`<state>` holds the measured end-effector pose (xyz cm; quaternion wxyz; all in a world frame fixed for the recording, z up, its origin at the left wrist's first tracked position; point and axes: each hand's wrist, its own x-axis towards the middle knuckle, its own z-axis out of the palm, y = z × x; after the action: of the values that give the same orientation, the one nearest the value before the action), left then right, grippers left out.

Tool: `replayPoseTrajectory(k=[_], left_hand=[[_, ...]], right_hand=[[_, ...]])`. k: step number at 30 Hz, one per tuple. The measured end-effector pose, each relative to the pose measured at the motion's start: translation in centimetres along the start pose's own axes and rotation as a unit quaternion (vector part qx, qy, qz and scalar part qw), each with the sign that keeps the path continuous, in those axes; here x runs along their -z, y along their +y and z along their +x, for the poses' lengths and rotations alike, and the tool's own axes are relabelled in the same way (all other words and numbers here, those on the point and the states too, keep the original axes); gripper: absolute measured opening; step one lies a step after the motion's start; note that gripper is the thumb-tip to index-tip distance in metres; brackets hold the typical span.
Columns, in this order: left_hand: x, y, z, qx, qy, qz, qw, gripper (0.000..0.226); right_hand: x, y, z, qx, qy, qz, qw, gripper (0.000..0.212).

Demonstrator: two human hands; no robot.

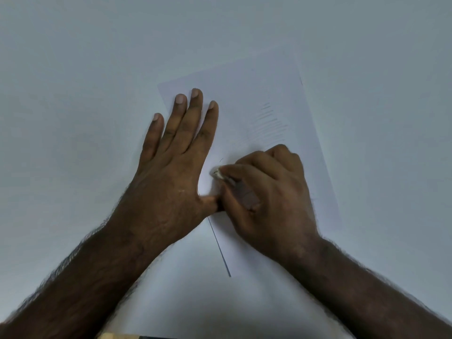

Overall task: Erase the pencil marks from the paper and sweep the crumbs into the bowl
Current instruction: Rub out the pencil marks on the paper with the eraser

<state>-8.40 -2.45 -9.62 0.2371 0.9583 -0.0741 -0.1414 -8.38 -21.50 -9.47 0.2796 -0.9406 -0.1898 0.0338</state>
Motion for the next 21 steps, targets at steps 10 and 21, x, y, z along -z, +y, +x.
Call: replayPoseTrajectory(k=[10,21], left_hand=[[0.6,0.1,0.2,0.018,-0.035,0.019,0.999,0.131],[0.7,0.2,0.2,0.016,-0.049,0.018,0.998,0.132]], right_hand=[[0.4,0.9,3.5,-0.044,0.067,-0.052,0.995,0.008],[1.6,2.8,6.0,-0.076,0.108,-0.075,0.988,0.008]])
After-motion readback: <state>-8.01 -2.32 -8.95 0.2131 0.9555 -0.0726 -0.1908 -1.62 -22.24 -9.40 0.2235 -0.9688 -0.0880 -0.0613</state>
